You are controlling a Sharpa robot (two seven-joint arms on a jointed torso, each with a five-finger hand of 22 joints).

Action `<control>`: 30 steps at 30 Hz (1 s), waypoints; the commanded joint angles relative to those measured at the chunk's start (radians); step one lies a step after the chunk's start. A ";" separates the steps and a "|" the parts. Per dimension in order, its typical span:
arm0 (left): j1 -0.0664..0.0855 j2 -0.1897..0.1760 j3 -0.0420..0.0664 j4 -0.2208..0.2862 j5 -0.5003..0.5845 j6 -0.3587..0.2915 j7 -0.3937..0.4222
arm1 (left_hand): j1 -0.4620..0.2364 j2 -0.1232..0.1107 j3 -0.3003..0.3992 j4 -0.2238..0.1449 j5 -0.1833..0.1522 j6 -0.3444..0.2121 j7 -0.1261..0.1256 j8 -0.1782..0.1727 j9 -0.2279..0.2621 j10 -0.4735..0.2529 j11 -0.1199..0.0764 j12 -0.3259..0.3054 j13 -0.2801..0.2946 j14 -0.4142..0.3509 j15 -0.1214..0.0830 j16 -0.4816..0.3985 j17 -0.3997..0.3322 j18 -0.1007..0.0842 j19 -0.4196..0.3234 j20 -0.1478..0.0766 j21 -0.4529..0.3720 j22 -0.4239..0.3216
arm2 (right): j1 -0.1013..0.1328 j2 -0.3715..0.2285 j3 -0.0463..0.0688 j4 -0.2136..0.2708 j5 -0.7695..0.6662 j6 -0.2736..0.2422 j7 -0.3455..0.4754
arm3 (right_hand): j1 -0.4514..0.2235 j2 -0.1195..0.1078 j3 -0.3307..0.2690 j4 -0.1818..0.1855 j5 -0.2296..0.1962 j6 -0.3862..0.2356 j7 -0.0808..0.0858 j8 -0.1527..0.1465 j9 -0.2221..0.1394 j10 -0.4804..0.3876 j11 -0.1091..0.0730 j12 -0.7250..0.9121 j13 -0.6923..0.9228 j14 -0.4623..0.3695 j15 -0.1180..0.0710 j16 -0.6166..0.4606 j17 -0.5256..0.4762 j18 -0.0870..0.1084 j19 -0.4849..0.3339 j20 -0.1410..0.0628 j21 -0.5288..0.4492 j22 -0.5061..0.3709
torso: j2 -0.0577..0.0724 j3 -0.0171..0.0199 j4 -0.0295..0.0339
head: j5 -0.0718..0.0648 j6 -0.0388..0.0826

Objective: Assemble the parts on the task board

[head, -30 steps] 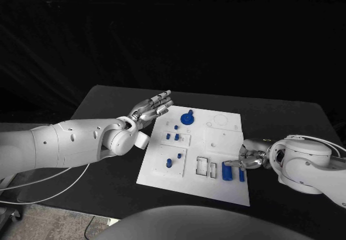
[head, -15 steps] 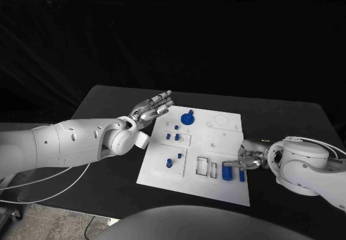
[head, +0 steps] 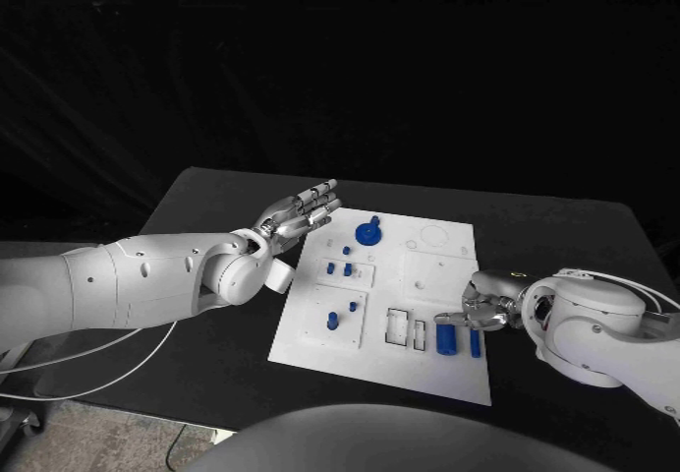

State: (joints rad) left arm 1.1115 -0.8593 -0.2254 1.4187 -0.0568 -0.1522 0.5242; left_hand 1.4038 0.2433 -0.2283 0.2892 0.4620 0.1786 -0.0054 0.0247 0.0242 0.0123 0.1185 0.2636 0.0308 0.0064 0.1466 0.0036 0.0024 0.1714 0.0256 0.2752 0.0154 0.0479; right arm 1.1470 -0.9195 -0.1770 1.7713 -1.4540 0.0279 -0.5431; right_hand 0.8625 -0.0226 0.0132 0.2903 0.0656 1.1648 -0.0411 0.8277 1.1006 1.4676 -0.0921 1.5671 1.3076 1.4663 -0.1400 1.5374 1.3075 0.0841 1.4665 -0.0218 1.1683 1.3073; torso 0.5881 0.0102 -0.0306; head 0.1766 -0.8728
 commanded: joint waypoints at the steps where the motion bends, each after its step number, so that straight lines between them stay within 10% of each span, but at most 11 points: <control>1: -0.002 0.003 0.001 -0.001 0.002 0.028 -0.004 | 0.005 0.005 0.003 0.000 0.005 0.001 0.012 0.001 0.001 0.001 0.012 0.005 0.002 0.000 0.005 -0.001 0.000 0.008 -0.002 0.009 0.003 0.001 | -0.001 0.004 0.000 0.002 -0.013 -0.005 -0.005 | 0.003 0.008 -0.007 0.000 -0.004 0.014 -0.001 0.025 0.024 0.103 -0.007 0.004 0.263 0.097 -0.007 0.007 0.223 -0.009 0.004 -0.009 0.009 0.166 | 0.000 -0.0002 -0.0005 | 0.000 0.000; 6: -0.007 0.006 0.001 -0.005 0.002 0.034 -0.008 | 0.005 0.005 0.003 -0.001 0.005 0.003 0.015 0.001 0.002 0.002 0.015 0.007 0.002 0.000 0.007 -0.001 0.000 0.008 -0.002 0.010 0.003 0.001 | -0.002 0.015 0.000 -0.002 -0.013 0.028 -0.026 | -0.010 0.010 -0.018 0.002 -0.010 -0.011 -0.001 -0.010 0.018 0.103 -0.008 0.004 0.263 0.096 -0.008 0.005 0.220 -0.009 0.002 -0.009 0.007 0.165 | 0.000 -0.0002 0.0002 | -0.002 0.000; 11: -0.011 0.005 0.001 -0.005 0.002 0.036 -0.009 | 0.006 0.006 0.003 -0.001 0.005 0.005 0.017 0.002 0.002 0.002 0.018 0.009 0.002 0.000 0.008 0.000 0.000 0.008 -0.002 0.010 0.003 0.001 | -0.014 0.023 0.000 -0.010 -0.014 0.050 -0.050 | -0.038 0.010 -0.037 0.002 -0.014 -0.101 0.003 -0.162 -0.052 0.103 -0.005 0.004 0.263 0.094 -0.006 -0.002 0.208 -0.006 -0.004 -0.009 -0.005 0.161 | 0.000 -0.0001 0.0007 | 0.001 0.000; 20: -0.013 0.003 0.001 -0.006 0.002 0.039 -0.011 | 0.007 0.006 0.003 -0.001 0.005 0.005 0.019 0.002 0.002 0.003 0.022 0.013 0.003 0.002 0.009 0.001 0.001 0.008 -0.001 0.010 0.003 0.002 | -0.034 0.046 0.000 -0.023 -0.014 0.045 -0.058 | -0.035 0.011 -0.051 0.000 -0.015 -0.108 0.032 -0.346 -0.160 0.103 0.020 0.004 0.263 0.092 0.014 -0.007 0.201 -0.004 -0.012 0.007 -0.015 0.157 | 0.000 0.0002 -0.0004 | 0.004 0.000; 30: -0.014 0.005 0.001 -0.007 0.002 0.044 -0.013 | 0.008 0.006 0.004 -0.002 0.006 0.006 0.021 0.002 0.002 0.003 0.025 0.016 0.003 0.005 0.011 0.002 0.002 0.009 0.000 0.010 0.004 0.004 | -0.047 0.067 0.000 -0.044 -0.023 0.094 -0.085 | 0.042 0.003 -0.037 -0.010 0.021 -0.085 0.047 -0.445 -0.226 0.103 0.032 0.004 0.263 0.089 0.025 -0.016 0.185 0.000 -0.019 0.019 -0.035 0.152 | 0.000 0.0000 -0.0002 | 0.005 0.000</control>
State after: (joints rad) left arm 1.0986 -0.8558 -0.2254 1.4109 -0.0563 -0.1322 0.5060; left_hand 1.4077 0.2472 -0.2283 0.2892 0.4619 0.1858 0.0088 0.0246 0.0248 0.0176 0.1382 0.2753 0.0325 0.0100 0.1502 0.0036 0.0033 0.1714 0.0219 0.2788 0.0154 0.0502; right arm 1.1047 -0.8530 -0.1742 1.7318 -1.4598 0.0774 -0.6000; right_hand 0.8974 -0.0192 -0.0238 0.2851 0.0809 1.0772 0.0055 0.3899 0.8778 1.4658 -0.0648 1.5670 1.3074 1.4663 -0.1251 1.5239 1.3073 0.0842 1.4482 -0.0106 1.1364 1.3078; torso 0.5879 0.0101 -0.0307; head 0.1796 -0.8728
